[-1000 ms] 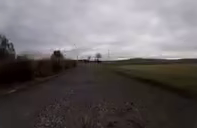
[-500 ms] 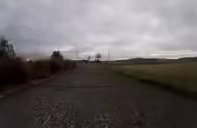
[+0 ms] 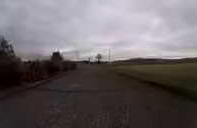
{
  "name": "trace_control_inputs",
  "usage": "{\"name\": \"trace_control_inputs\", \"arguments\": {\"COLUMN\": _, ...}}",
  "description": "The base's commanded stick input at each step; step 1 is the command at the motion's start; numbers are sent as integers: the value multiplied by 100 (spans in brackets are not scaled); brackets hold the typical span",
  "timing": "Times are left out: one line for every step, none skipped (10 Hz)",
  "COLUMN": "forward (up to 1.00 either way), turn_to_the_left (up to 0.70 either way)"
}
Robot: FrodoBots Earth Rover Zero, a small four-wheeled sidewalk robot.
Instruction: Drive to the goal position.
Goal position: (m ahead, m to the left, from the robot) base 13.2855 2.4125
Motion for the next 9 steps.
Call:
{"name": "trace_control_inputs", "arguments": {"forward": 100, "turn_to_the_left": 0}}
{"name": "trace_control_inputs", "arguments": {"forward": 100, "turn_to_the_left": 0}}
{"name": "trace_control_inputs", "arguments": {"forward": 100, "turn_to_the_left": 0}}
{"name": "trace_control_inputs", "arguments": {"forward": 100, "turn_to_the_left": 0}}
{"name": "trace_control_inputs", "arguments": {"forward": 100, "turn_to_the_left": 1}}
{"name": "trace_control_inputs", "arguments": {"forward": 100, "turn_to_the_left": 6}}
{"name": "trace_control_inputs", "arguments": {"forward": 100, "turn_to_the_left": 23}}
{"name": "trace_control_inputs", "arguments": {"forward": 100, "turn_to_the_left": 40}}
{"name": "trace_control_inputs", "arguments": {"forward": 100, "turn_to_the_left": 40}}
